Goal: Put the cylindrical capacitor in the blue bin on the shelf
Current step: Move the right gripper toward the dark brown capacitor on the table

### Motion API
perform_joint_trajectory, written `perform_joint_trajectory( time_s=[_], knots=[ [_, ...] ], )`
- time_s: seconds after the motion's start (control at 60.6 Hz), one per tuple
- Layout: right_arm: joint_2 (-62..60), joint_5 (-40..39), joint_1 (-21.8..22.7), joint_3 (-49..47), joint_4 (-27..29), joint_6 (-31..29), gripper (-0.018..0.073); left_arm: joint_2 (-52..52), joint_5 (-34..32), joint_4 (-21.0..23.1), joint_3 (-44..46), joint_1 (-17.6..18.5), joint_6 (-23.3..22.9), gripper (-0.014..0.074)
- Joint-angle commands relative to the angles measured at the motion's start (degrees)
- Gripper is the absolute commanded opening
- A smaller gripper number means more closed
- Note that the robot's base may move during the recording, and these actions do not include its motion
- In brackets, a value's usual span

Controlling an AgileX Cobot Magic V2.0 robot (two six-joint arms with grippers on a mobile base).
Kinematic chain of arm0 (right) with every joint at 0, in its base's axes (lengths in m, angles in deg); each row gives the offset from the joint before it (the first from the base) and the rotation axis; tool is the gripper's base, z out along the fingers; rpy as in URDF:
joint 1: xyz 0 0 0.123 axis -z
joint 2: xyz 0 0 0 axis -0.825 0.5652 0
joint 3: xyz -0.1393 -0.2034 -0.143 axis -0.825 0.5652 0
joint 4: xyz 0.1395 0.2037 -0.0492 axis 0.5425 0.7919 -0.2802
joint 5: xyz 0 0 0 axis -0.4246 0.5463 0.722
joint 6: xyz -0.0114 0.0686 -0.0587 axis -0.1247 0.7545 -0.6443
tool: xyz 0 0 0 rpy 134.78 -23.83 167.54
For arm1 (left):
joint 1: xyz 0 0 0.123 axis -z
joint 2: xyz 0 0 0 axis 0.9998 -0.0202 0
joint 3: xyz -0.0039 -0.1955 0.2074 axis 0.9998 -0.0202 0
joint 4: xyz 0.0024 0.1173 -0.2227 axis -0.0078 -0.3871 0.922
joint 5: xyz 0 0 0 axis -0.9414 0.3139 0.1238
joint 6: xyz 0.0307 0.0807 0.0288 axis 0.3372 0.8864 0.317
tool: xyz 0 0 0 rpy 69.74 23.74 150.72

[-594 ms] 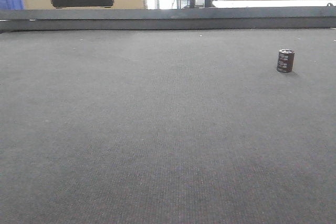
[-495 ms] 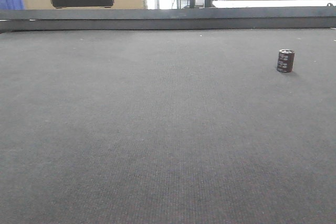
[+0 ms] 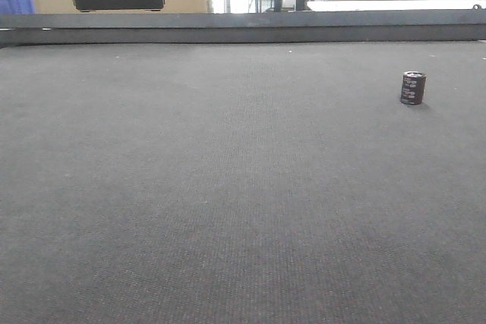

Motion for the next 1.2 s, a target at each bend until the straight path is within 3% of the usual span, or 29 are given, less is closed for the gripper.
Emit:
perform_joint_trajectory(
  time_s=[0.0,0.165,0.363,0.478,0.627,0.759,0.907,0.973,1.187],
  knots=[
    [-0.2,-1.1,-0.1,0.0,-0.5,0.0,-0.0159,0.3,-2.1,0.5,0.1,0.0,-0.4,-0.0111],
    [-0.2,-2.9,-0.1,0.0,-0.5,0.0,-0.0159,0.3,-4.0,0.5,0.1,0.0,-0.4,-0.0111],
    [-0.2,-13.7,-0.1,0.0,1.5,0.0,-0.0159,0.3,-10.4,0.6,0.3,0.0,-0.4,-0.0111],
    [-0.2,-10.2,-0.1,-5.7,3.7,0.0,-0.0159,0.3,-2.1,-0.1,7.7,0.0,-0.4,-0.0111],
    [0.4,0.0,-0.1,-18.8,1.4,0.0,-0.0159,-3.3,11.0,-4.9,20.6,0.0,-0.4,-0.0094],
    [7.1,3.4,-0.4,-28.3,0.7,0.0,-0.0159,-9.7,17.9,-6.0,29.9,0.0,-0.4,0.0070],
    [16.4,3.5,-0.5,-34.4,0.6,0.0,-0.0159,-17.0,18.6,-6.0,35.5,0.0,-0.4,0.0355],
    [20.1,3.9,-0.5,-36.0,0.6,0.0,-0.0159,-20.3,18.6,-6.0,37.0,0.0,-0.4,0.0430],
    [29.7,3.3,-0.5,-37.1,0.6,0.0,-0.0159,-26.2,18.1,-6.0,38.7,0.0,-0.4,0.0478]
  ],
)
